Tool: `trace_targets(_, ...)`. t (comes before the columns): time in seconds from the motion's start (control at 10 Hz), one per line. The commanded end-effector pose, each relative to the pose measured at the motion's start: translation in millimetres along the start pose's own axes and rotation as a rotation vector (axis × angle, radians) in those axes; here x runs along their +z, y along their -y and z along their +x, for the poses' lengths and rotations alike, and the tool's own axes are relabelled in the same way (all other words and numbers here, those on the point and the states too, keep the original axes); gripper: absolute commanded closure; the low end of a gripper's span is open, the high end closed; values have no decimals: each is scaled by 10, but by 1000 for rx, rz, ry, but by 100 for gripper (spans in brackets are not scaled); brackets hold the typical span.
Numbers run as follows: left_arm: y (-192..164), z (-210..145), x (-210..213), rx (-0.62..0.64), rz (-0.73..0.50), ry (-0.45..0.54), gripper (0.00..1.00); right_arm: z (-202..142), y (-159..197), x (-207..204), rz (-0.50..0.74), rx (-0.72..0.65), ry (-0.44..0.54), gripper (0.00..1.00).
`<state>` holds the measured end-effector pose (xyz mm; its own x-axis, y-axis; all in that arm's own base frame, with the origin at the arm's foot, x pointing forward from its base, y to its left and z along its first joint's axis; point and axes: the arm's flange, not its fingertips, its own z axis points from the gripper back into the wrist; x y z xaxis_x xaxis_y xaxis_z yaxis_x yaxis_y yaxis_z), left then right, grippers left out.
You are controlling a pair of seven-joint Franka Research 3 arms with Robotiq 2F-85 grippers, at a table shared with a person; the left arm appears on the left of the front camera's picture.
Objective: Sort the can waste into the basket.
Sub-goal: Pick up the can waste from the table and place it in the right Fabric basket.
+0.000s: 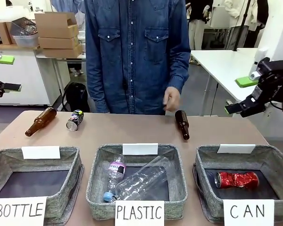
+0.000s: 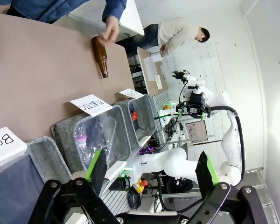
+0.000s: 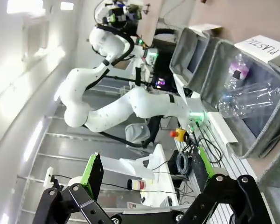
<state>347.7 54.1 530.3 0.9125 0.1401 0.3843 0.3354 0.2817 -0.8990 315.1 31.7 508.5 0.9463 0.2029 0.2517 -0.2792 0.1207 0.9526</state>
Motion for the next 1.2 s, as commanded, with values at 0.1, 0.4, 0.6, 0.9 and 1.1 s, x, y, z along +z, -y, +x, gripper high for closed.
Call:
trace_targets(0.1,14,7,-9,-20,-21,10,0,5,-32,56,-2,24,-7,0)
trace_targets(0.4,14,7,-9,-20,-21,10,0,5,-32,56,-2,24,-7,0)
trace_targets(0.6,14,7,-9,-20,-21,10,0,5,-32,56,-2,24,-7,0)
trace_targets(0.9,14,7,-9,-20,-21,10,0,5,-32,56,-2,24,-7,0)
trace_targets(1.1,-22,151,-296,-16,99,-83,0,5,-32,56,-2,24,-7,0)
